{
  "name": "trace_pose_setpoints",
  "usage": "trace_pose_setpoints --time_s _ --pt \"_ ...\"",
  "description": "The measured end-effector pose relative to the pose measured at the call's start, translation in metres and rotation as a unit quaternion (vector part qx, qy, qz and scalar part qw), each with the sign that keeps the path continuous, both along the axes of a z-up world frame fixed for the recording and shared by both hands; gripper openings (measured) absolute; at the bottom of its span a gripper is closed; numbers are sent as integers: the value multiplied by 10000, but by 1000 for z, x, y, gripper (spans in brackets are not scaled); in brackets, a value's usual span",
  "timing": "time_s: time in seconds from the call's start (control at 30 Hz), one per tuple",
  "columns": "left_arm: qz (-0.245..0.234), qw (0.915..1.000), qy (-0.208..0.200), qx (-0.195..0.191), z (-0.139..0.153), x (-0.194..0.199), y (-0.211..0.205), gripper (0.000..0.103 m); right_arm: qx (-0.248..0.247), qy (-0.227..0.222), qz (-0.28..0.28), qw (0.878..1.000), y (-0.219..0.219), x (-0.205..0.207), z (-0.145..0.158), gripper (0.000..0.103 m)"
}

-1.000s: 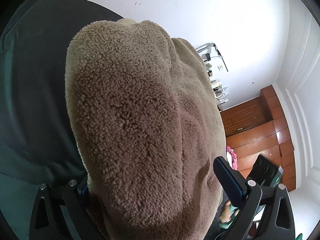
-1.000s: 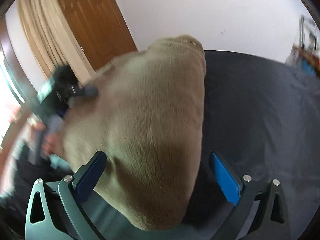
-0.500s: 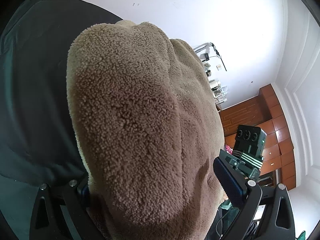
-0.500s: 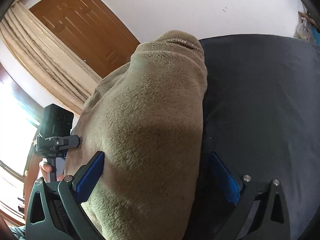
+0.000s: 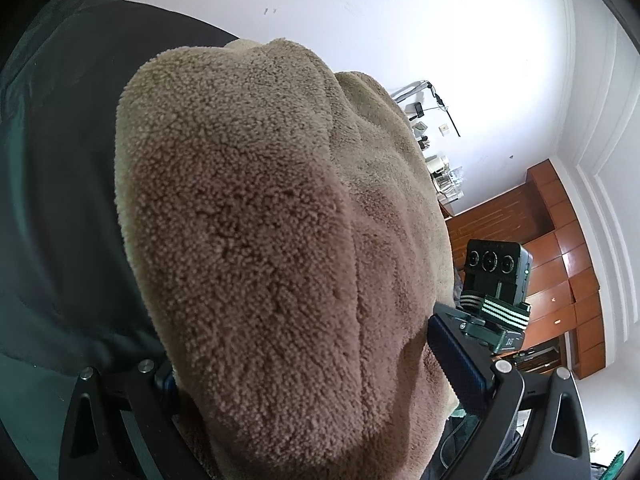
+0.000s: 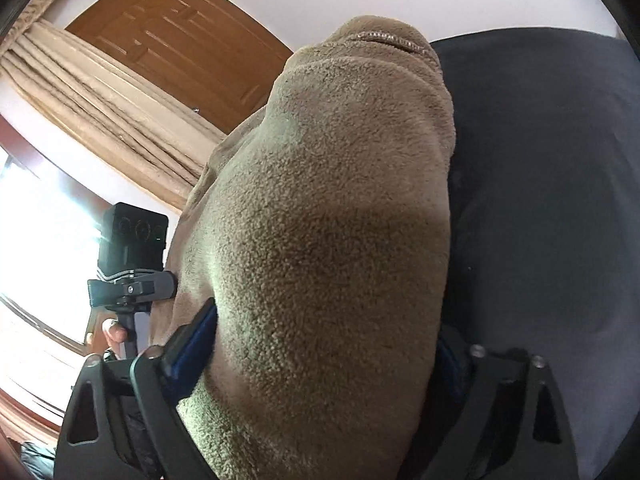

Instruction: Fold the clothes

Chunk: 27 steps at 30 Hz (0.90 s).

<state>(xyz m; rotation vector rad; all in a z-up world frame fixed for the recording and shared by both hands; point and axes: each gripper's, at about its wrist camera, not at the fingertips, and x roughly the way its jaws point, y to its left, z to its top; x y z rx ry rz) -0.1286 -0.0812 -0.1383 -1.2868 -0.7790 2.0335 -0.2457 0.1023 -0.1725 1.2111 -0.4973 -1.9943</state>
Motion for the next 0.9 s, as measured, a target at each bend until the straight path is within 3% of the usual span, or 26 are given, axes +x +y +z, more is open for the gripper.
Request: trace_pose_setpoints --time_s 0.13,0.2,0.27,0.43,0.6,0.77,0.9 --pt "66 9999 43 -104 1 -1 5 101 106 131 -70 9998 -1 9 2 74" --pt "153 9998 -14 -111 0 -4 1 82 235 292 -142 9992 -4 18 6 70" --pt "252 9996 -115 9 -3 -5 -5 75 346 438 -222 9982 -7 25 11 66" --pt "289 9995 -81 19 3 -5 -3 73 615 864 -410 9935 -13 47 23 58" --pt "256 9994 198 -129 24 1 11 73 705 1184 -598 9887 -5 74 41 57" --pt "57 9988 427 -250 47 9 59 73 888 1569 -788 9805 21 113 67 57" --pt "-177 9973 587 -411 66 7 114 73 948 1802 -1117 9727 59 119 83 57"
